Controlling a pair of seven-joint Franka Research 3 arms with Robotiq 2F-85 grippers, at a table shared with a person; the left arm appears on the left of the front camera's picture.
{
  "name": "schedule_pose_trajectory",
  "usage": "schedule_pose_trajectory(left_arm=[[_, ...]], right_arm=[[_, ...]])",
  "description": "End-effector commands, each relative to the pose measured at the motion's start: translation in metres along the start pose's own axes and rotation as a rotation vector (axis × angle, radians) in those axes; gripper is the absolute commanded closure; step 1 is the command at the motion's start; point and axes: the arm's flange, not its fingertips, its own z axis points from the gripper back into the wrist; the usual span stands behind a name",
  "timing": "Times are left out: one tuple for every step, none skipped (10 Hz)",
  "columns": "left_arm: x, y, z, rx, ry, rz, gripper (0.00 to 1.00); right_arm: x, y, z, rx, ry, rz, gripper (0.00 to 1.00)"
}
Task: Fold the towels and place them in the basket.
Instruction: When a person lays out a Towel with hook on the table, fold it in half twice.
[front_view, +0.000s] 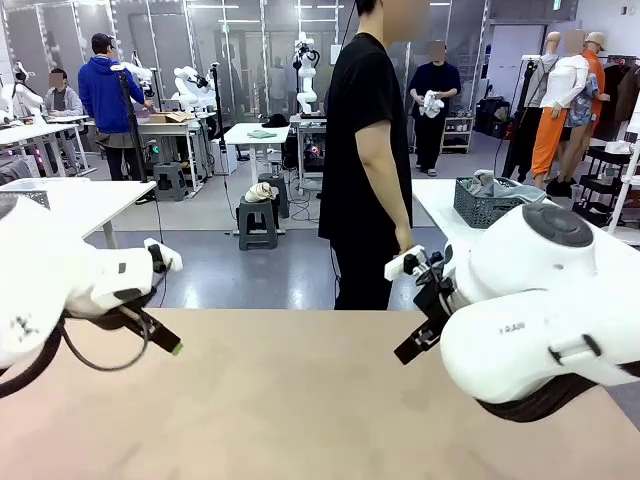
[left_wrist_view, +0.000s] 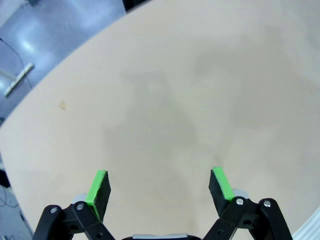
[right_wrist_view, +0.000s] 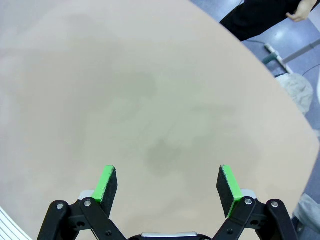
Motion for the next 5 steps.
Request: schedule_pose_trajectory(left_arm=[[0.014,0.034,0.045,-0.049,-0.013,-0.035,0.0],[0.021,0.047,0.064,-0.061,-0.022,-0.047,0.0],[0.029,0.058,0.087,-0.072,-0.036,-0.069,0.0],[0.038,0.068,0.116,-0.068,-0.057,-0.096,0.0],[0.045,0.078,0.144,-0.06,-0.085,-0.123,0.0]], right_arm=[[0.006,-0.018,0.054,0.01,-0.021,0.033,0.0],[0.011,-0.022,0.081,0.025,-0.049,0.041,0.0],[0.017,-0.025,0.112,0.039,-0.069,0.053,0.0],[0.026,-0.025,0.149,0.045,-0.087,0.073,0.0],[0.034,-0.021,0.179,0.047,-0.084,0.098,0.0]])
